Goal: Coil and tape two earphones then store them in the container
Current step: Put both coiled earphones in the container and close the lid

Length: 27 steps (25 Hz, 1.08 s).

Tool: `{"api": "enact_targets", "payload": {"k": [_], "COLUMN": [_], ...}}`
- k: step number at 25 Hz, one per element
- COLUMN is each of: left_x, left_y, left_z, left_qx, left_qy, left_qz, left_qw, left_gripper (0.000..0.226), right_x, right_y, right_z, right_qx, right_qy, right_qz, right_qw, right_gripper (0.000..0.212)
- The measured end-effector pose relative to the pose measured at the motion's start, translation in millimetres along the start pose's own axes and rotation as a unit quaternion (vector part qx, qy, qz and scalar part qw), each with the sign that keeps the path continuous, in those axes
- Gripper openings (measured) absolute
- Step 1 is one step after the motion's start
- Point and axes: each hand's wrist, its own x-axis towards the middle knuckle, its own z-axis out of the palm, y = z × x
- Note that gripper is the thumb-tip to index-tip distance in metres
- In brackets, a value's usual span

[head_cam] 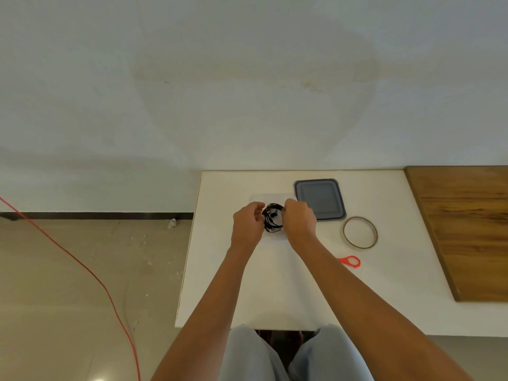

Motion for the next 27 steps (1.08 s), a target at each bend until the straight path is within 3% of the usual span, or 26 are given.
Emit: {"api": "enact_targets", "payload": {"k": [3, 8, 13, 17, 19, 21, 23, 24, 27], "left_x": [-4, -19, -29, -31, -36, -42, -48, -50, -56], "left_y": [0, -16, -21, -24, -29, -35, -37, -38, -37], "left_z": [3, -2, 2, 0, -4, -7, -10, -10, -10], "left_qx": [0.025, -0.021, -0.058, -0.062, -0.060, -0.066, -0.070, -0.068, -0.062], "left_qy": [-0.003, 0.062, 0.013, 0.018, 0.030, 0.039, 0.034, 0.031, 0.030], "left_qz": [0.025, -0.019, -0.076, -0.093, -0.105, -0.113, -0.110, -0.106, -0.094], "left_qw": [0.999, 0.998, 0.995, 0.994, 0.992, 0.991, 0.991, 0.992, 0.993], "left_gripper": [0.040, 0.039, 0.049, 0.050, 0.049, 0.047, 0.046, 0.046, 0.046], "right_x": [-3, 3, 19, 5, -7, -17, -26, -30, -34], "right_y": [-4, 35, 70, 79, 82, 97, 121, 133, 144], "right_z": [-4, -24, -6, 16, 16, 7, -5, -7, -9], "right_qx": [-0.060, 0.123, 0.024, -0.009, 0.055, 0.147, 0.130, 0.111, 0.109], "right_qy": [-0.014, 0.160, -0.043, -0.042, -0.047, 0.037, 0.171, 0.199, 0.159], "right_qz": [-0.050, 0.018, -0.015, -0.065, -0.076, -0.054, 0.007, 0.049, 0.062], "right_qw": [0.997, 0.979, 0.999, 0.997, 0.994, 0.987, 0.977, 0.973, 0.979], "right_gripper": [0.014, 0.019, 0.033, 0.047, 0.050, 0.042, 0.034, 0.034, 0.039]}}
